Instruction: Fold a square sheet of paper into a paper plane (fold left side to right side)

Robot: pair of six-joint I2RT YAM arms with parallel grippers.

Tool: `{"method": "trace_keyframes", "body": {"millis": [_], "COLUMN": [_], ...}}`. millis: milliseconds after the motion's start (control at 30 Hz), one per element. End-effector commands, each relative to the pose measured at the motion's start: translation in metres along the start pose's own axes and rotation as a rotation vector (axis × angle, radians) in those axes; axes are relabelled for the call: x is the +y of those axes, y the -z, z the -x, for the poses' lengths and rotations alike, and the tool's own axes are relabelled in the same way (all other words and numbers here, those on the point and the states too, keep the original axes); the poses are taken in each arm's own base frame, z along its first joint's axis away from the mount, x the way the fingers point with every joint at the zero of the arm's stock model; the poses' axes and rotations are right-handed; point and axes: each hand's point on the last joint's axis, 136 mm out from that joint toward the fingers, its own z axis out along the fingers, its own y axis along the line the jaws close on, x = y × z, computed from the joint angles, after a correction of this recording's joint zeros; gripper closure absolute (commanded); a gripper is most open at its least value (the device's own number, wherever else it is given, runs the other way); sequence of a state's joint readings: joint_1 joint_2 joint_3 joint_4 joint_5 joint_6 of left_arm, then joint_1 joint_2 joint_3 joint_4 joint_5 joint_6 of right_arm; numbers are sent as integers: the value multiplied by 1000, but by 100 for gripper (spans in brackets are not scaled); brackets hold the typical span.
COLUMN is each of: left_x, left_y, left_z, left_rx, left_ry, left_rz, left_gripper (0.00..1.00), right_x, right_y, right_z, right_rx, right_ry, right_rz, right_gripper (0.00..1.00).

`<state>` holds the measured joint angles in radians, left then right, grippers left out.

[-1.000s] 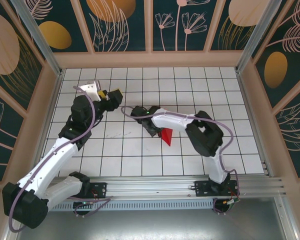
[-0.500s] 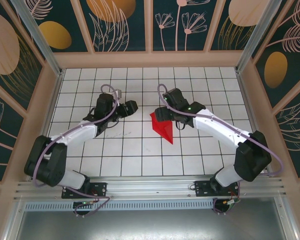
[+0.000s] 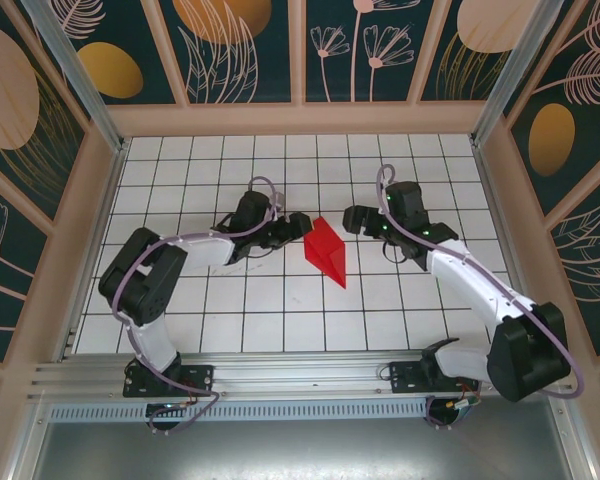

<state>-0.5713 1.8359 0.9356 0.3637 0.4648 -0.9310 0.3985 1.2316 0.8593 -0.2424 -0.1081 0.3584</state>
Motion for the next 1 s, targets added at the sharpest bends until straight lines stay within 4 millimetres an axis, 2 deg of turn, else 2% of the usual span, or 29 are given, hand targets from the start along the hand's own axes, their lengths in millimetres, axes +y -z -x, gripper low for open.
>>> {"method": "trace_keyframes", "body": {"millis": [0, 33, 100, 300, 400, 567, 633, 767, 967], "left_x": [4, -2, 3, 7, 9, 5, -1, -7, -12], "left_y": [-15, -20, -26, -30, -29, -27, -29, -31, -29], "left_z": [-9, -3, -5, 1, 5, 11, 13, 14, 13], "left_rx": [40, 33, 43, 23, 12, 1, 10, 26, 44], "left_ry": [51, 50, 59, 14, -23, -74, -91, -116, -140], "left_rz": [5, -5, 0, 24, 58, 68, 56, 34, -2], "left_gripper": [26, 27, 32, 62, 77, 96, 100, 100, 100], "right_x": [-1, -3, -7, -12, -11, -10, -13, -18, -16], "right_y": [11, 14, 19, 34, 43, 63, 71, 82, 78], "right_z": [8, 9, 9, 7, 9, 18, 21, 21, 19], "right_rx": [-53, -59, -70, -90, -114, -196, -241, -295, -271], "right_ry": [-40, -43, -50, -84, -107, -154, -193, -244, -232], "right_rz": [30, 27, 20, 18, 31, 67, 75, 143, 224], "right_gripper": [9, 9, 9, 8, 1, 1, 1, 1, 1]}}
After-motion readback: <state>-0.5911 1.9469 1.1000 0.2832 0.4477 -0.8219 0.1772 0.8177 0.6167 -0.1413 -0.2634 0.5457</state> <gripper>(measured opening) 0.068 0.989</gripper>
